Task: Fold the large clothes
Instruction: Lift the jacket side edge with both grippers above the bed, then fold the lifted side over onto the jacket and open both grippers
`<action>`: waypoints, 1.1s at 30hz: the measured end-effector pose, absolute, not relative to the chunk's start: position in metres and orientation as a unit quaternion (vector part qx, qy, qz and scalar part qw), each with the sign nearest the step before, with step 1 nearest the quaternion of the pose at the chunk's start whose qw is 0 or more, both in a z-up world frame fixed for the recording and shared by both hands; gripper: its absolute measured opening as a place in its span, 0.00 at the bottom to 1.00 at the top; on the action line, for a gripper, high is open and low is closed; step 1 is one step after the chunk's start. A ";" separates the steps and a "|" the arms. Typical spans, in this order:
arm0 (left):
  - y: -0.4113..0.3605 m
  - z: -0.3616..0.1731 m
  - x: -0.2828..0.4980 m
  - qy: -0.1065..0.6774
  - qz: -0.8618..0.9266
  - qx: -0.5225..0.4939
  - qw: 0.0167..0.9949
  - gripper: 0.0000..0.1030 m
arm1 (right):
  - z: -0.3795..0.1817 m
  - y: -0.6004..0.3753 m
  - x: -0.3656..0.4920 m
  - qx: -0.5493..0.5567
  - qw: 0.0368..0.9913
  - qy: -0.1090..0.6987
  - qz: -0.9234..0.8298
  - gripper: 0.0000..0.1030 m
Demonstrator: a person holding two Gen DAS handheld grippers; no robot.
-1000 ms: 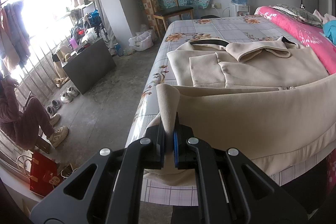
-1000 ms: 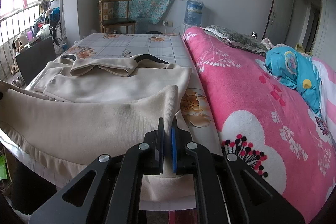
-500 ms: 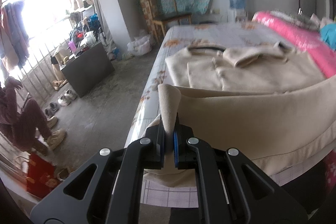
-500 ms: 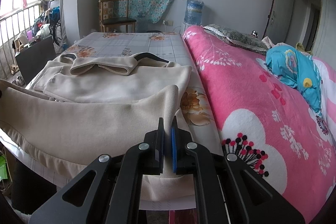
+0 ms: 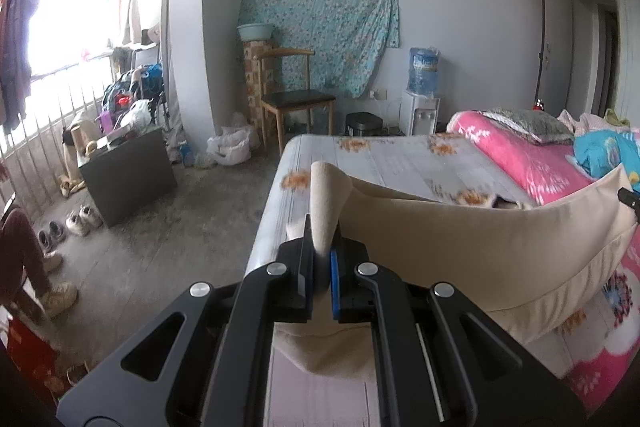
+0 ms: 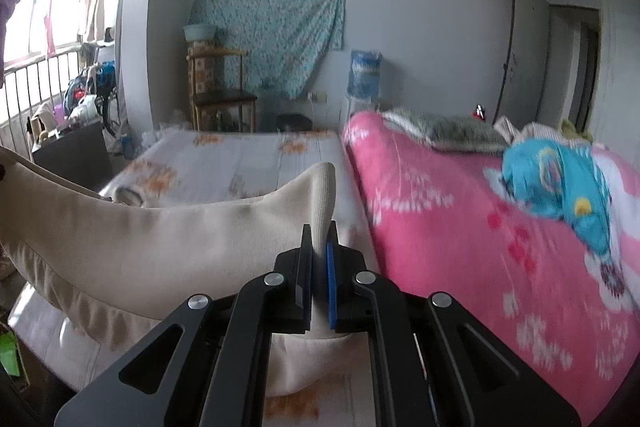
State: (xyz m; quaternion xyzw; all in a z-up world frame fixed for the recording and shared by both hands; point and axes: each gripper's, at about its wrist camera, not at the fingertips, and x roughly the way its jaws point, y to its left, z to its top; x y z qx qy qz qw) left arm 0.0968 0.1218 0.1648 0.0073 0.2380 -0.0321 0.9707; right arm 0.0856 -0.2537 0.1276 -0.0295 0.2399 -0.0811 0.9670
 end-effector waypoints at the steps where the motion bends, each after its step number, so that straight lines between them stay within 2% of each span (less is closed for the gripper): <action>1: 0.124 0.169 0.119 0.241 -0.037 0.005 0.970 0.06 | 0.132 -0.254 0.096 -0.033 0.968 0.237 -0.080 0.06; 6: 0.125 0.160 0.218 0.284 -0.043 0.004 0.958 0.06 | 0.131 -0.271 0.185 -0.024 0.966 0.253 -0.053 0.06; 11: 0.124 0.099 0.328 0.386 -0.050 -0.019 0.921 0.07 | 0.083 -0.284 0.272 -0.016 0.948 0.315 -0.038 0.06; 13: 0.124 0.064 0.361 0.432 -0.053 -0.014 0.900 0.12 | 0.050 -0.294 0.308 0.006 0.931 0.364 -0.030 0.09; 15: 0.132 0.035 0.386 0.472 -0.023 0.005 0.881 0.26 | 0.017 -0.311 0.336 0.025 0.905 0.424 -0.036 0.16; 17: 0.140 0.027 0.388 0.478 -0.009 0.004 0.878 0.27 | 0.007 -0.328 0.340 0.049 0.896 0.438 -0.050 0.16; 23: 0.161 0.062 0.346 0.415 -0.067 -0.059 0.905 0.33 | 0.044 -0.341 0.291 0.084 0.919 0.385 -0.002 0.16; 27: 0.135 0.036 0.323 0.471 -0.142 -0.087 0.866 0.38 | 0.033 -0.311 0.271 0.059 0.901 0.421 0.084 0.16; 29: 0.134 0.013 0.320 0.495 -0.115 -0.066 0.859 0.38 | 0.009 -0.308 0.269 0.055 0.883 0.460 0.079 0.16; 31: 0.139 0.005 0.315 0.486 -0.100 -0.052 0.867 0.40 | -0.012 -0.318 0.270 0.079 0.868 0.488 0.058 0.15; 33: 0.138 0.011 0.304 0.475 -0.074 -0.023 0.877 0.39 | -0.006 -0.326 0.263 0.110 0.866 0.487 0.037 0.15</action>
